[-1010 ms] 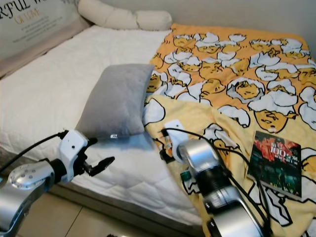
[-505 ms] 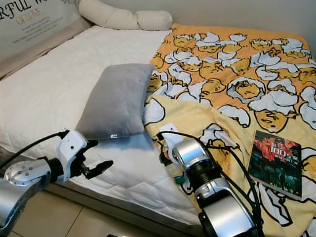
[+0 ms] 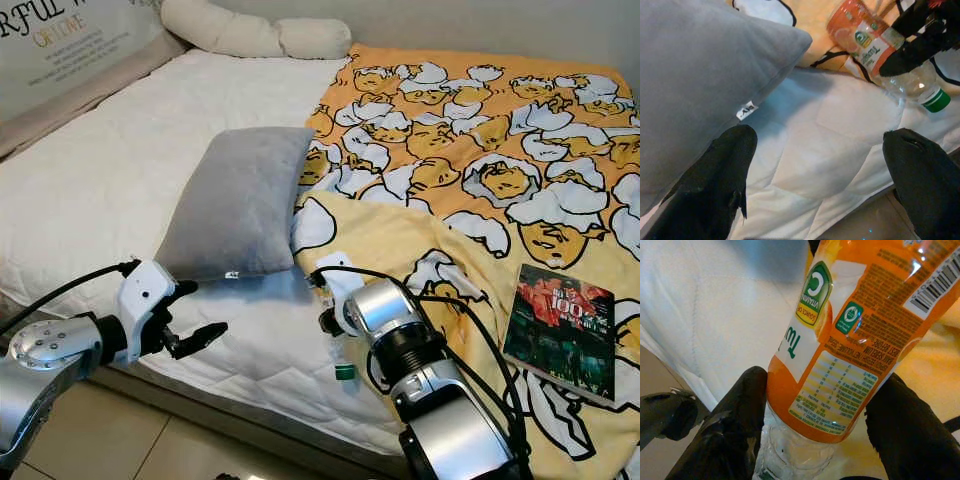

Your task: Clean up the room

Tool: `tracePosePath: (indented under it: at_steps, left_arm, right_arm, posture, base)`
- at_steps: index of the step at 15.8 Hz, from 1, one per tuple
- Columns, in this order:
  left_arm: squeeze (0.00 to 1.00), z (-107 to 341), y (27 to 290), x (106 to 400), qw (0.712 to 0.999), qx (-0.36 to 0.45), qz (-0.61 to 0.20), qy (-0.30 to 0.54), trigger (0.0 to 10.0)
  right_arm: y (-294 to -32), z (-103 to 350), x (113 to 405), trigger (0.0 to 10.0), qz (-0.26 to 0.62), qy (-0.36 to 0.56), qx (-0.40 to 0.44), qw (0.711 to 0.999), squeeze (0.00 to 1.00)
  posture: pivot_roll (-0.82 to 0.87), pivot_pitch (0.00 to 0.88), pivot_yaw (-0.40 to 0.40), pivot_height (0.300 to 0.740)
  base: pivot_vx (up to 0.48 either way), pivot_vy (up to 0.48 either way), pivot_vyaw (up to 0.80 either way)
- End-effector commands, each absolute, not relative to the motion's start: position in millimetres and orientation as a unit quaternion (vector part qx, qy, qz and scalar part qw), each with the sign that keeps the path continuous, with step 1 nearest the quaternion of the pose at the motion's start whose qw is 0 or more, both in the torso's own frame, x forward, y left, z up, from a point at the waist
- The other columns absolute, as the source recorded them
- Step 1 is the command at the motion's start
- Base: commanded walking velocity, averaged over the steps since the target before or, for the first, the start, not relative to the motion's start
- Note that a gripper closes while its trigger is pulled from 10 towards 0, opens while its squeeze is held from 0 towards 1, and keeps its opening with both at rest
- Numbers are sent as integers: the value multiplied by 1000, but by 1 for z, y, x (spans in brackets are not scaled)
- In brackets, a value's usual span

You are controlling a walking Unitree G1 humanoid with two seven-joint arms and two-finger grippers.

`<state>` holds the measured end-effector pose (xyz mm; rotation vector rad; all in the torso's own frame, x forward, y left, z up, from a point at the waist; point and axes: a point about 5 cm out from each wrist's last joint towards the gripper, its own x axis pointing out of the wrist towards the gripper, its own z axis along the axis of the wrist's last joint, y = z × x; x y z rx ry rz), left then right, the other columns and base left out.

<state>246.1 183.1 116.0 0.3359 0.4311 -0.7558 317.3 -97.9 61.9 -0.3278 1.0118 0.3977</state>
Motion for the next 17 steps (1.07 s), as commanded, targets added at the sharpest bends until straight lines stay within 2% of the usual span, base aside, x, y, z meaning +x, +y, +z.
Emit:
tracePosePath:
  at_steps: [1, 4, 10, 13, 17]
  left_arm:
    - [988, 116, 184, 246, 892, 171, -363, 209, 10000]
    - [976, 115, 184, 247, 892, 171, -362, 209, 10000]
    - [973, 115, 187, 248, 894, 170, -358, 208, 10000]
    - [965, 120, 189, 249, 903, 155, -350, 197, 10000]
    - [949, 124, 189, 252, 909, 149, -341, 187, 10000]
  right_arm:
    - [-98, 66, 320, 0, 185, 473, -153, 848, 0]
    - [-101, 67, 322, 0, 177, 471, -144, 852, 0]
    - [-114, 89, 334, 0, 155, 441, -87, 880, 0]
    - [-138, 137, 352, 0, 132, 365, 5, 922, 0]
    - [-161, 172, 361, 0, 109, 291, 97, 946, 0]
  posture:
    - [-50, 0, 94, 740]
    - [-48, 0, 94, 740]
    - [-47, 0, 96, 740]
    - [-51, 0, 98, 740]
    - [-46, 0, 96, 740]
  base:
    - [0, 0, 0]
    - [0, 0, 0]
    - [0, 0, 0]
    - [0, 0, 0]
    - [0, 0, 0]
